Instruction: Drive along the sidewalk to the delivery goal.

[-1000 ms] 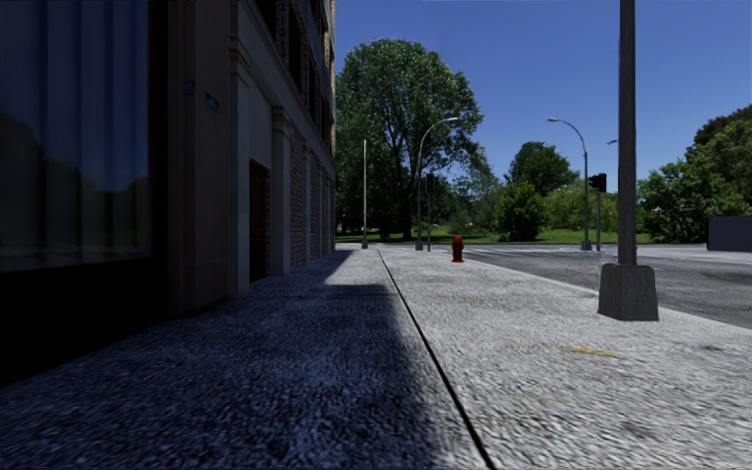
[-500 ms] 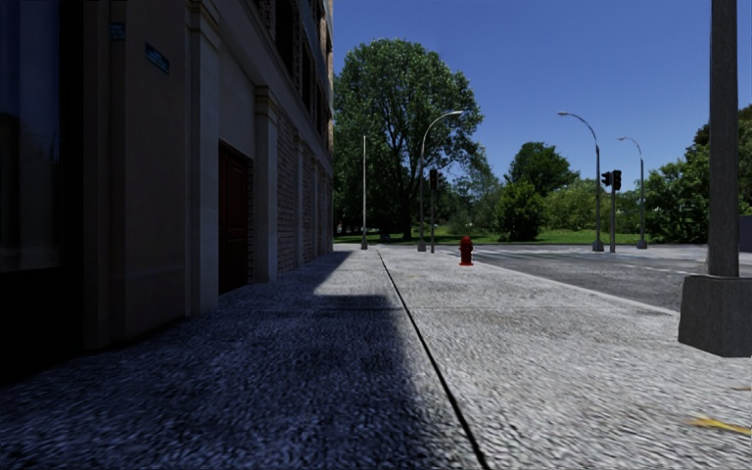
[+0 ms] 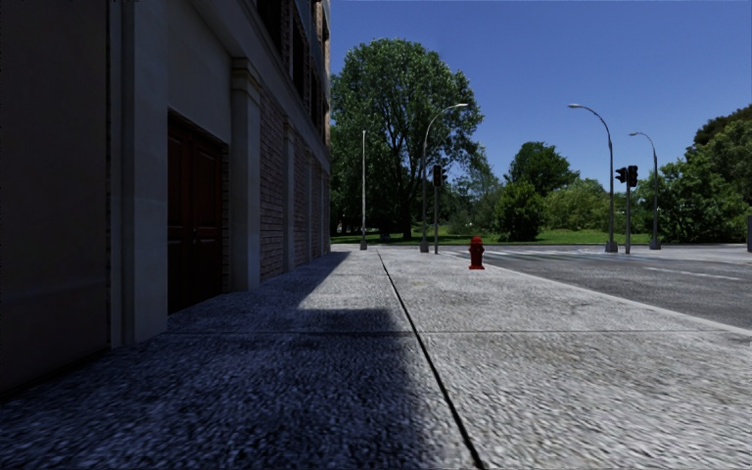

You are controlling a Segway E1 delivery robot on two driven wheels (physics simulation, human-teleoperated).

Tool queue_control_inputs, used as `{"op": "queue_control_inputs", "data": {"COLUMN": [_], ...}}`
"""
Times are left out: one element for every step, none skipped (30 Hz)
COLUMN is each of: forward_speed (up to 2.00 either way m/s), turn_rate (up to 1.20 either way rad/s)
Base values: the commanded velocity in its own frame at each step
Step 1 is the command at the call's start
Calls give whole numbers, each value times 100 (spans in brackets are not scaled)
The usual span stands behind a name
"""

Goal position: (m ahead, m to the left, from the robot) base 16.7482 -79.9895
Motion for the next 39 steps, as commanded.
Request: {"op": "queue_control_inputs", "data": {"forward_speed": [200, 200, 200, 200, 200, 200, 200, 200, 200, 200, 200, 200, 200, 200, 200, 200, 200, 200, 200, 200, 200, 200, 200, 200, 200, 200, 200, 200, 200, 200, 200, 200, 200, 200, 200, 200, 200, 200, 200], "turn_rate": [0, 0, 0, 0, 0, 0, 0, 0, 0, 0, 0, 0, 0, 0, 0, 0, 0, 0, 0, 0, 0, 0, 0, 0, 0, 0, 0, 0, 0, 0, 0, 0, 0, 0, 0, 0, 0, 0, 0]}}
